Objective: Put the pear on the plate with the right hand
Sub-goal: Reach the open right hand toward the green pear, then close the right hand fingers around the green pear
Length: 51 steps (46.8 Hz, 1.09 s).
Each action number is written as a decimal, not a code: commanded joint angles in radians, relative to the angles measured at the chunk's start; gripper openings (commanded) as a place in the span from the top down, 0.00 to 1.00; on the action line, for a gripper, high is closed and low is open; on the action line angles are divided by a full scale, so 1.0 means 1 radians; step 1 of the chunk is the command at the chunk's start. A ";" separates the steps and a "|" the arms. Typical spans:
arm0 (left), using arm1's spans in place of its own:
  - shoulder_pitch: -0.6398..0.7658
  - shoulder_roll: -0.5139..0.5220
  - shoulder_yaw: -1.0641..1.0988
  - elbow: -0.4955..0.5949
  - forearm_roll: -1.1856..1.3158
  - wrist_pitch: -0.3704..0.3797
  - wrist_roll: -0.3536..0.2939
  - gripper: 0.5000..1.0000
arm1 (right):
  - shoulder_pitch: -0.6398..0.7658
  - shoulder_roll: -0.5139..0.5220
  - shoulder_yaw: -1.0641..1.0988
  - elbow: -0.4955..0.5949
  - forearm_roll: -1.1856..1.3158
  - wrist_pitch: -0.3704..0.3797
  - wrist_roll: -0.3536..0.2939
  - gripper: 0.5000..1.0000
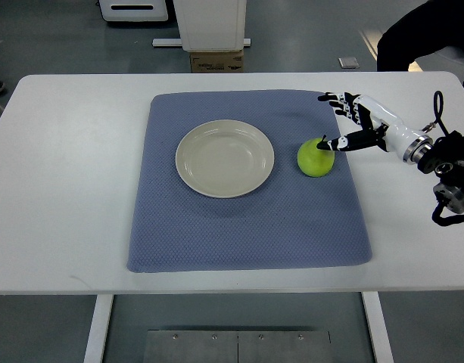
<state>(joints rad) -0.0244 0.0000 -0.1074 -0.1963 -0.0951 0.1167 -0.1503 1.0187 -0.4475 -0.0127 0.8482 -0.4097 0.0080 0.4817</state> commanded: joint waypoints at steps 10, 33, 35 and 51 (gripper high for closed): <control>0.000 0.000 0.000 0.000 0.000 0.000 0.000 0.00 | 0.006 0.018 -0.046 0.017 -0.020 -0.036 0.029 0.00; 0.000 0.000 0.000 0.000 0.000 0.000 0.000 0.00 | 0.020 0.035 -0.115 0.069 -0.116 -0.128 0.037 0.00; 0.000 0.000 0.000 0.000 0.000 0.000 0.000 0.00 | 0.027 0.039 -0.133 0.068 -0.118 -0.140 0.037 0.00; 0.000 0.000 0.000 0.000 0.000 0.000 0.000 0.00 | 0.038 0.050 -0.182 0.058 -0.121 -0.161 0.032 0.02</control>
<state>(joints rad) -0.0246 0.0000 -0.1074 -0.1963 -0.0951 0.1165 -0.1503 1.0539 -0.3973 -0.1890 0.9117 -0.5308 -0.1506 0.5178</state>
